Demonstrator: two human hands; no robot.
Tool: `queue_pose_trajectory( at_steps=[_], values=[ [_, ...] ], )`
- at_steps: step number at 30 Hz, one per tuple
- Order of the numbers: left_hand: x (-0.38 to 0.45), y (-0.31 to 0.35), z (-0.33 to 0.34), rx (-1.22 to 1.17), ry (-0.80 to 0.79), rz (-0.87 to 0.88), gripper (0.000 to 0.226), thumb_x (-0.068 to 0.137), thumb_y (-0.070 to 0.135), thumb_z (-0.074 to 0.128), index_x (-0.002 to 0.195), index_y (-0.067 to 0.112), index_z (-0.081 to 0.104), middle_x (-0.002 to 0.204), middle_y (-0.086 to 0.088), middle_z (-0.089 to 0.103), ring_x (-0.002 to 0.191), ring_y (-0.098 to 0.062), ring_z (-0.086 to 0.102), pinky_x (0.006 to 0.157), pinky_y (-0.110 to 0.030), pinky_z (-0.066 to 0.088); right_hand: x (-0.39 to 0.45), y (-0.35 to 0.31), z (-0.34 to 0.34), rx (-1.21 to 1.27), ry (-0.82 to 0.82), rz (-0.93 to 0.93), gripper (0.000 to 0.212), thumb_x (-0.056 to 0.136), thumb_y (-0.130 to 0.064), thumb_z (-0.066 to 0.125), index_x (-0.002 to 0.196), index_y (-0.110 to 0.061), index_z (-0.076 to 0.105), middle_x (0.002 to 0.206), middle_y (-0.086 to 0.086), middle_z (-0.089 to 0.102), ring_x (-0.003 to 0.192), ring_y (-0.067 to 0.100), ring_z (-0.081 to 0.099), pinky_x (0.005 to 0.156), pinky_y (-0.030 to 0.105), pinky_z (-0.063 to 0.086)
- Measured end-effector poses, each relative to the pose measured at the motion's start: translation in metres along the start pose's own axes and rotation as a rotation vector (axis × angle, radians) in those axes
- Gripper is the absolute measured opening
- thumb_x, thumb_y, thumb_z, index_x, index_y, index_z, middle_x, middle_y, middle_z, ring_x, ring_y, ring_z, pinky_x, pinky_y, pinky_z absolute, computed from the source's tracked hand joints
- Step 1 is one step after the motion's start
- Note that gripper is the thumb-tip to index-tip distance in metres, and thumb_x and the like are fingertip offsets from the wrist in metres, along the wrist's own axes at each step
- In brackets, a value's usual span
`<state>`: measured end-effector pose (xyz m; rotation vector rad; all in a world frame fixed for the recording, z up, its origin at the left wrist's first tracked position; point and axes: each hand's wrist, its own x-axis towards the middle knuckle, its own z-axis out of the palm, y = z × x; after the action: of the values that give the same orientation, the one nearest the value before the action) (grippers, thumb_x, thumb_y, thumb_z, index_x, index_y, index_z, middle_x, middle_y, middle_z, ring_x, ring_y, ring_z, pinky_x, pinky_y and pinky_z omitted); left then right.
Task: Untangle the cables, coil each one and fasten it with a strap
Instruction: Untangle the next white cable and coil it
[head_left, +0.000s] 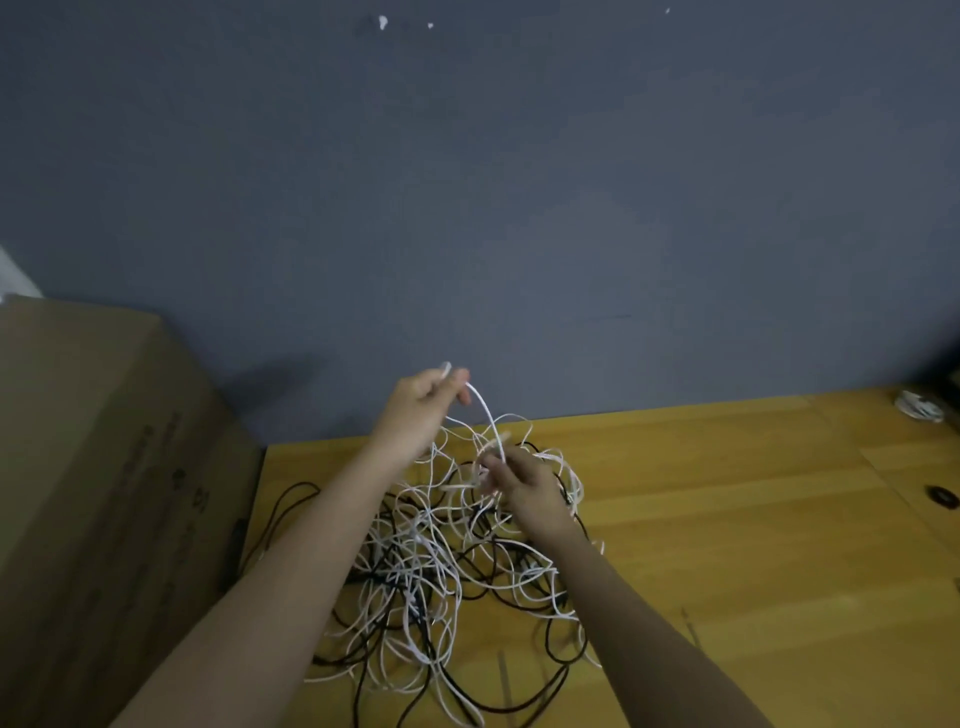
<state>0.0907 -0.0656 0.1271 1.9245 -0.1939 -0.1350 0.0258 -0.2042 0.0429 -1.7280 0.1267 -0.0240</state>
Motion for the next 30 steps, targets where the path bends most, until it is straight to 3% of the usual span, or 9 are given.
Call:
queue_pose_trajectory(
  at_steps=[1, 2, 7, 10, 13, 17, 22, 26, 30],
  values=[
    [0.004, -0.001, -0.006, -0.070, 0.065, -0.038, 0.034, 0.099, 0.034, 0.048, 0.072, 0.017, 0.058, 0.066, -0.017, 0.060, 0.037, -0.006, 0.045, 0.049, -0.025, 0.025, -0.001, 0.013, -0.005, -0.045, 0.052, 0.021, 0.014, 0.098, -0.014, 0.053, 0.090, -0.015, 0.065, 0.072, 0.001, 0.063, 0.061, 0.000, 0.058, 0.060, 0.016, 0.044],
    [0.007, -0.003, -0.013, -0.139, 0.125, -0.066, 0.035, 0.099, 0.036, 0.047, 0.071, 0.018, 0.057, 0.047, -0.004, 0.036, 0.033, -0.006, 0.034, 0.048, -0.025, 0.022, -0.003, 0.026, -0.011, -0.133, 0.093, 0.030, 0.014, 0.096, -0.019, 0.056, 0.088, -0.020, 0.066, 0.074, 0.000, 0.066, 0.064, 0.002, 0.059, 0.061, 0.019, 0.044],
    [0.012, -0.015, -0.025, -0.236, 0.250, -0.099, 0.036, 0.098, 0.035, 0.048, 0.068, 0.018, 0.058, 0.052, 0.005, 0.026, 0.044, -0.009, 0.026, 0.048, -0.027, 0.020, -0.003, 0.068, -0.036, -0.480, 0.180, 0.075, 0.018, 0.094, -0.024, 0.060, 0.108, -0.015, 0.068, 0.109, 0.001, 0.068, 0.104, 0.017, 0.062, 0.086, 0.026, 0.043],
    [0.010, -0.019, -0.023, -0.302, 0.289, -0.130, 0.036, 0.099, 0.035, 0.048, 0.069, 0.018, 0.057, 0.047, 0.009, 0.026, 0.041, -0.007, 0.025, 0.044, -0.023, 0.020, 0.005, 0.068, -0.045, -0.760, 0.026, 0.132, 0.036, 0.094, -0.039, 0.056, 0.125, -0.019, 0.056, 0.146, 0.002, 0.042, 0.138, 0.021, 0.035, 0.116, 0.050, 0.016],
    [0.010, -0.023, -0.030, -0.395, 0.373, -0.165, 0.035, 0.099, 0.035, 0.048, 0.070, 0.018, 0.057, 0.043, 0.011, 0.024, 0.036, -0.004, 0.020, 0.038, -0.019, 0.018, 0.015, 0.055, -0.053, -0.657, -0.060, 0.268, 0.038, 0.090, -0.052, 0.055, 0.118, -0.027, 0.060, 0.159, 0.001, 0.016, 0.148, 0.016, 0.002, 0.113, 0.055, -0.006],
    [0.009, -0.033, -0.046, -0.484, 0.481, -0.189, 0.035, 0.100, 0.035, 0.046, 0.073, 0.017, 0.057, 0.039, 0.013, 0.025, 0.034, -0.003, 0.020, 0.036, -0.017, 0.017, 0.019, 0.044, -0.078, -0.637, -0.122, 0.354, 0.036, 0.085, -0.063, 0.054, 0.096, -0.033, 0.069, 0.156, 0.006, 0.026, 0.148, 0.022, -0.007, 0.114, 0.047, -0.001],
    [0.016, -0.035, -0.071, -0.467, 0.587, -0.156, 0.035, 0.101, 0.036, 0.046, 0.072, 0.021, 0.059, 0.047, 0.006, 0.028, 0.036, -0.005, 0.023, 0.039, -0.020, 0.020, 0.005, 0.038, -0.105, -0.443, 0.108, 0.284, 0.027, 0.094, -0.031, 0.058, 0.080, -0.013, 0.071, 0.094, 0.017, 0.067, 0.094, 0.030, 0.058, 0.071, 0.030, 0.038],
    [0.020, -0.034, -0.061, -0.328, 0.477, -0.154, 0.034, 0.101, 0.037, 0.043, 0.075, 0.022, 0.058, 0.058, -0.001, 0.028, 0.049, -0.014, 0.027, 0.048, -0.027, 0.022, 0.011, 0.031, -0.093, -0.282, 0.300, 0.218, 0.020, 0.096, -0.025, 0.056, 0.086, -0.015, 0.070, 0.084, 0.013, 0.060, 0.082, 0.022, 0.053, 0.073, 0.039, 0.048],
    [0.017, -0.027, -0.040, -0.143, 0.239, -0.175, 0.038, 0.103, 0.040, 0.035, 0.076, 0.017, 0.051, 0.063, 0.000, 0.035, 0.053, -0.014, 0.032, 0.050, -0.029, 0.026, 0.025, 0.016, -0.080, -0.573, 0.133, 0.128, 0.036, 0.102, -0.032, 0.040, 0.097, -0.012, 0.069, 0.088, 0.009, 0.064, 0.068, 0.016, 0.055, 0.067, 0.032, 0.044]
  ],
)
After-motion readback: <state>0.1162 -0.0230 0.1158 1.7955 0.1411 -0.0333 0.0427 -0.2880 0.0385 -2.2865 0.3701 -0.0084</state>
